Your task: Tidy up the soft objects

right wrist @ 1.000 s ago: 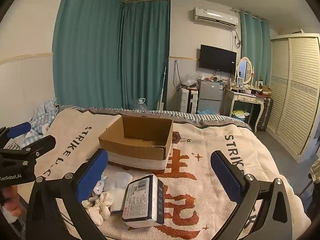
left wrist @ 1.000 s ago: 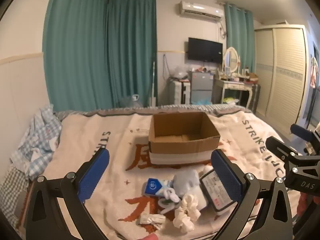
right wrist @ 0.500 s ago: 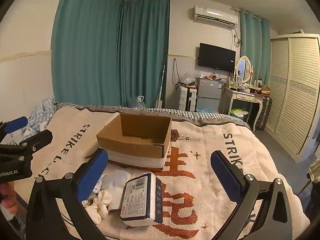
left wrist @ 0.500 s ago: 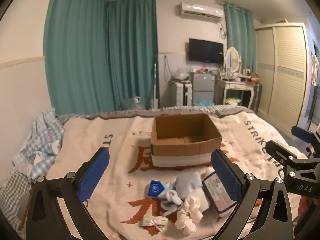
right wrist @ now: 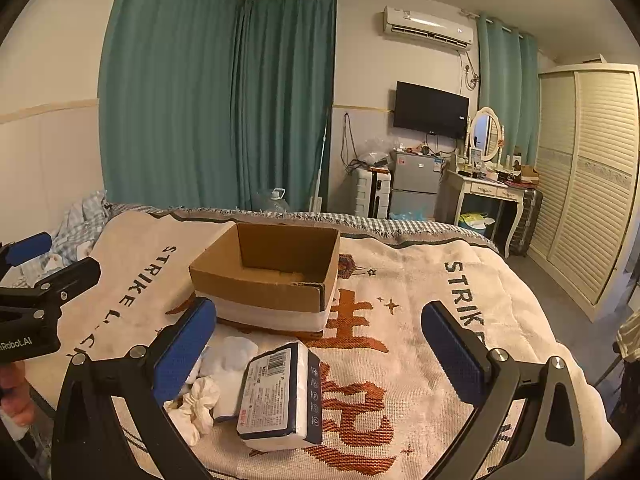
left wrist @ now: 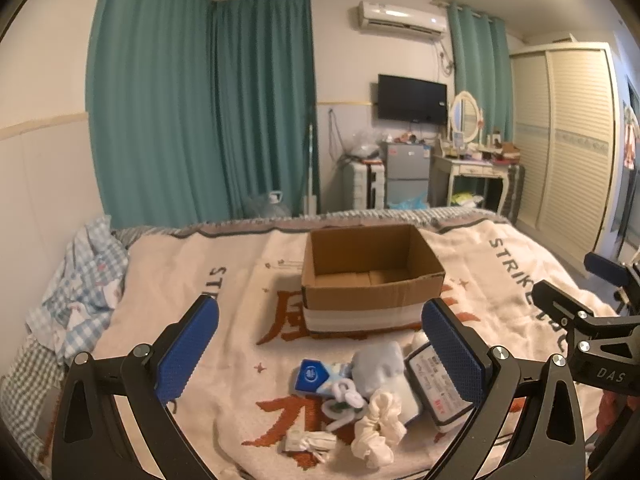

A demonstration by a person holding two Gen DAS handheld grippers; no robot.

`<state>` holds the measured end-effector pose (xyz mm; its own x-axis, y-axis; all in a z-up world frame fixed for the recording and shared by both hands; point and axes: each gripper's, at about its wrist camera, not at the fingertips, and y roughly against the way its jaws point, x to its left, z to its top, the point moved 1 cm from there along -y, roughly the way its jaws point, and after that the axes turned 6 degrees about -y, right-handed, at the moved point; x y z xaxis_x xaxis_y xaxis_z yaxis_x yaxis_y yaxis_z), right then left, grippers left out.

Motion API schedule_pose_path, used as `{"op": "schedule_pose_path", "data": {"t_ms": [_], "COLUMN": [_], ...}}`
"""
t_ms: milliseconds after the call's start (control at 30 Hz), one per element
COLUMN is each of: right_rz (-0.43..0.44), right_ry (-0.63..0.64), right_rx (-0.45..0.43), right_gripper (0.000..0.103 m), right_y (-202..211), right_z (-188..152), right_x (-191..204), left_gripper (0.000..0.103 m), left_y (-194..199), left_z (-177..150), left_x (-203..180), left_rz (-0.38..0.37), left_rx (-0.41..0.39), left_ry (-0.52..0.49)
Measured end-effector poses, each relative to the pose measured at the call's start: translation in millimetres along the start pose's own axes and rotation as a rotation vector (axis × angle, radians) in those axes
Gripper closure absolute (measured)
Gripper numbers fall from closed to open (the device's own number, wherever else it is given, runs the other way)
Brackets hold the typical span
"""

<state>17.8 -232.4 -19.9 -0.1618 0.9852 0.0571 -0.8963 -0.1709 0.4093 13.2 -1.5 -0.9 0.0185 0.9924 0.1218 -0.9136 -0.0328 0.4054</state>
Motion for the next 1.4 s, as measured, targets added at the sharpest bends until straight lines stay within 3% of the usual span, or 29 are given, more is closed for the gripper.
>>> {"op": "schedule_pose_path", "data": {"t_ms": [1400], "right_rz": [-0.001], "right_ry": [0.001], "right_rx": [0.003], "right_gripper": [0.000], "right_y": [-0.2], "right_z": [2.2], "right_x": [2.1], "left_gripper": [0.000], "left_y": [3.3], "left_z": [-1.5], "left_x": [-3.3], "left_rz": [0.001], "left_rx": [-0.008], "left_ry": [0.001]}}
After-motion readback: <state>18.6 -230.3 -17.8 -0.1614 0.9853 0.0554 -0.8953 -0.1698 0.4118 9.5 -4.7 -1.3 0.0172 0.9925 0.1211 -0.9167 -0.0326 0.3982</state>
